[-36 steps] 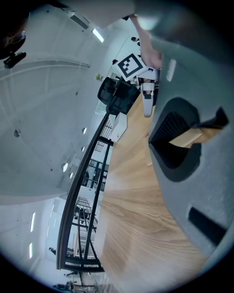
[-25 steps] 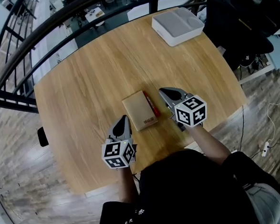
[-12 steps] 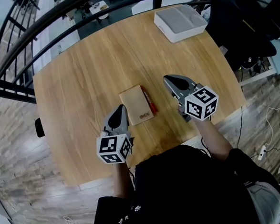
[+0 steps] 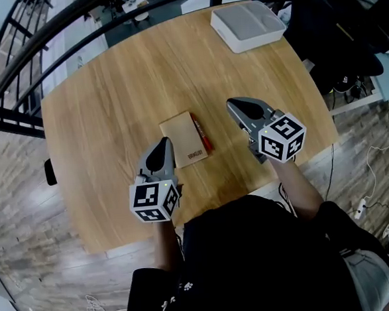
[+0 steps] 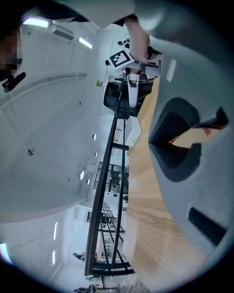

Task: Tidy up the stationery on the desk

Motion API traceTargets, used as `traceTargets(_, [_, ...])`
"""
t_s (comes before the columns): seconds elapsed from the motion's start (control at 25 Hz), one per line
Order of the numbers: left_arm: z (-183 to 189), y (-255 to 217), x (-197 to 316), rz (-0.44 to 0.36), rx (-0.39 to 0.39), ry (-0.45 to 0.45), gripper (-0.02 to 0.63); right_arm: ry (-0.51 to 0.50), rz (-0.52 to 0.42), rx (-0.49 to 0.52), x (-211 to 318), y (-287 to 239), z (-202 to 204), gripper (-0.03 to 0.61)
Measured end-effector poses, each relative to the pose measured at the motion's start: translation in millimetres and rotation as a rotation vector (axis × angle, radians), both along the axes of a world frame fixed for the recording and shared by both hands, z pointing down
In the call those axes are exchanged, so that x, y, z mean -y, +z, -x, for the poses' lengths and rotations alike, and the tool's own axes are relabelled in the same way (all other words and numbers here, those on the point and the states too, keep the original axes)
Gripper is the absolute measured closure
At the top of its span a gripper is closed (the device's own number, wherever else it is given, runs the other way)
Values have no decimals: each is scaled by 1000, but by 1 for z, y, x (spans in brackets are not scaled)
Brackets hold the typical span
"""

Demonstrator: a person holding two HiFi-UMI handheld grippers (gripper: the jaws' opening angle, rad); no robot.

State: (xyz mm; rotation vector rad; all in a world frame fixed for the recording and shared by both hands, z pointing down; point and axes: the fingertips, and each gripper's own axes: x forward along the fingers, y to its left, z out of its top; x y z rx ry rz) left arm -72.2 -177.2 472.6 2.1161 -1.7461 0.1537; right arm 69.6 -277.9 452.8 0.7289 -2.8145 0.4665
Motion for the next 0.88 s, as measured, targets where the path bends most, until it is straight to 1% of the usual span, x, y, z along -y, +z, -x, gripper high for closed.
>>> traceTargets(0.88, [-3,2,2,7,2,5,614,-11,6,-19,-4,1,-3,572])
